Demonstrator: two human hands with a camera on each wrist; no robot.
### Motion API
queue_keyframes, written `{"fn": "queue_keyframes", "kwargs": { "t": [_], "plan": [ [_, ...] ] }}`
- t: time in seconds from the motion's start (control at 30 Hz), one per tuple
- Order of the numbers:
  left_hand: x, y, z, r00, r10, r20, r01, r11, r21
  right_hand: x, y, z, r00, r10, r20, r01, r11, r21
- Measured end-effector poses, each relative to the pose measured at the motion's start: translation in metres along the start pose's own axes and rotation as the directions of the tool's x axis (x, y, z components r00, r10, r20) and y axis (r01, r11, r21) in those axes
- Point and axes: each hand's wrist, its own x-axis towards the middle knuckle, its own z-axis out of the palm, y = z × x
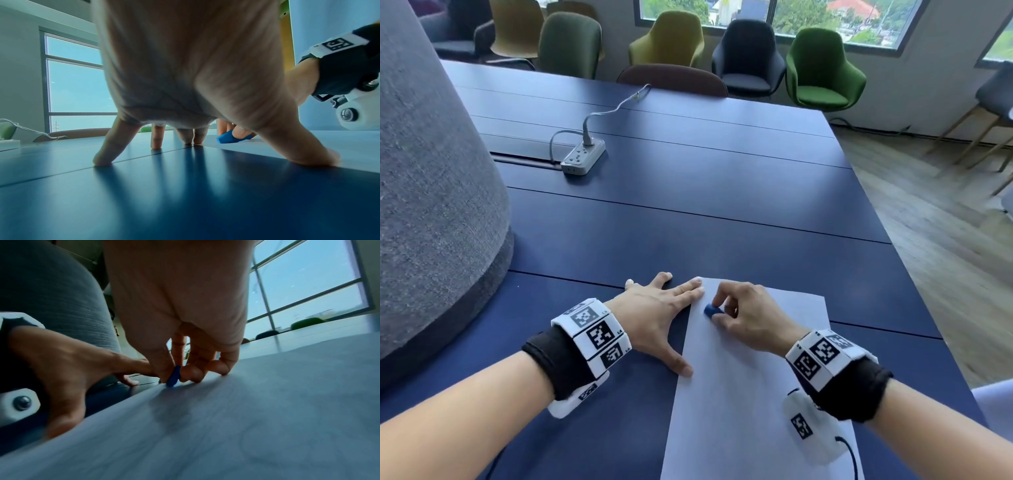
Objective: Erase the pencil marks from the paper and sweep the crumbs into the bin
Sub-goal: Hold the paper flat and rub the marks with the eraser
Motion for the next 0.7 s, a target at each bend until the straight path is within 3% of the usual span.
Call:
{"fn": "queue_keyframes", "kwargs": {
  "t": [0.07, 0.2, 0.37, 0.5, 0.63, 0.7],
  "plan": [
    [0.0, 0.0, 0.002, 1.0, -0.001, 0.0, 0.001, 1.0, 0.007, 0.002, 0.0, -0.002, 1.0, -0.009, 0.022, 0.009, 1.0, -0.024],
    [0.002, -0.001, 0.001, 1.0, 0.007, -0.013, -0.007, 1.0, 0.02, 0.009, 0.005, -0.009, 0.996, 0.055, -0.066, -0.056, 0.998, -0.018],
    [0.001, 0.0, 0.001, 1.0, 0.017, -0.005, -0.017, 1.0, 0.008, -0.006, -0.008, 0.005, 0.999, -0.005, 0.033, 0.006, 1.0, -0.029],
    [0.0, 0.001, 0.0, 1.0, 0.02, -0.005, -0.02, 1.0, -0.004, 0.008, 0.002, -0.009, 0.993, 0.078, -0.09, -0.084, 0.994, -0.063],
    [0.0, 0.0, 0.001, 1.0, 0.014, -0.001, -0.014, 1.0, 0.0, -0.008, -0.012, 0.007, 0.999, -0.025, 0.044, 0.026, 0.999, -0.024],
    [0.001, 0.0, 0.002, 1.0, 0.017, -0.007, -0.016, 1.0, 0.004, -0.009, -0.013, 0.006, 0.998, -0.043, 0.036, 0.044, 0.998, -0.047]
  ]
}}
